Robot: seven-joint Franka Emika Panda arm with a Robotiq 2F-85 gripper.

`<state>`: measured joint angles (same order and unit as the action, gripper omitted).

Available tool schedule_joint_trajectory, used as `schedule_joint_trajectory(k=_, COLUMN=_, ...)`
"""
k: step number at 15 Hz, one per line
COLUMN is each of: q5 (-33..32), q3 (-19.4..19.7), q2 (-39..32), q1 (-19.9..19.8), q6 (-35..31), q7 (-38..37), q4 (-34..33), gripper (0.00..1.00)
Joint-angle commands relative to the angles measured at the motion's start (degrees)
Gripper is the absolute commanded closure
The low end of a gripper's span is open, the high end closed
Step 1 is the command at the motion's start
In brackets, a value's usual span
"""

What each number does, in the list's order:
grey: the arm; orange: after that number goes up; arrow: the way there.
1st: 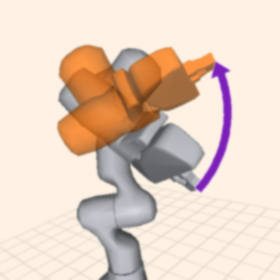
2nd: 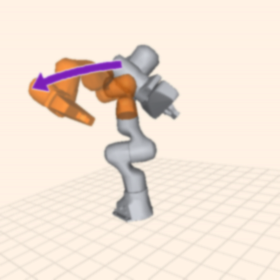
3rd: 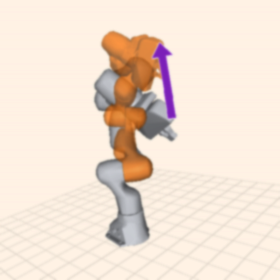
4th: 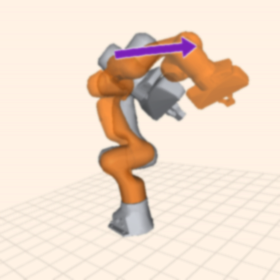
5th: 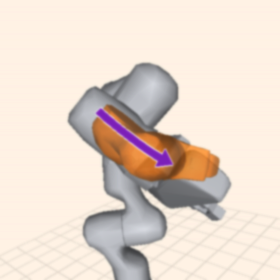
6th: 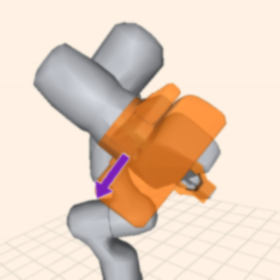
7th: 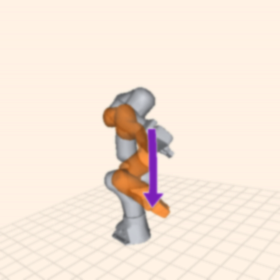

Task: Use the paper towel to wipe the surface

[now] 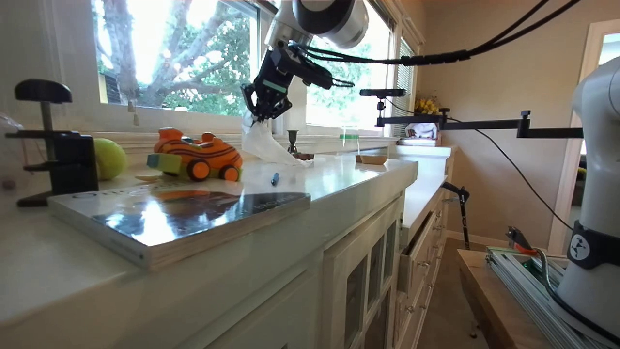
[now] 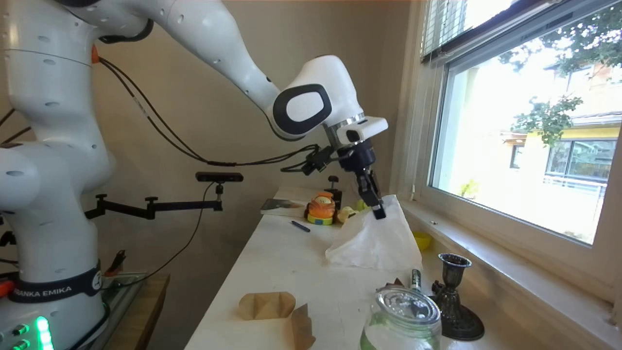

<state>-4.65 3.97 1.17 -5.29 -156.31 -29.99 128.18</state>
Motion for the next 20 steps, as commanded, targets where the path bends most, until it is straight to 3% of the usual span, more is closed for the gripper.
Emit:
schedule_joint_trajectory(k=1, q5=5.77, q3=-0.85, q2=-1.95, q1=1.32, q6=-4.2, q7=0.75, q4=2.31, gripper=0.97)
schedule_joint_trajectory(k=6, q5=17.65, q3=-3.31, q2=-2.05, q1=3.72, q6=-1.01, q7=7.93, q4=3.43, gripper=0.99)
schedule_joint_trajectory(k=9, q5=17.92, q3=-3.62, q2=-1.11, q1=4.2, q6=2.2, q7=10.23, q4=3.37, gripper=0.98)
schedule_joint_trajectory(k=15, q5=9.53, q3=-2.1, q2=1.84, q1=3.14, q6=16.96, q7=10.94, q4=2.69, gripper=0.99)
schedule_joint_trajectory(k=20, q5=1.68, q3=-1.32, q2=3.28, q1=1.85, q6=25.24, q7=10.0, q4=1.91, gripper=0.98)
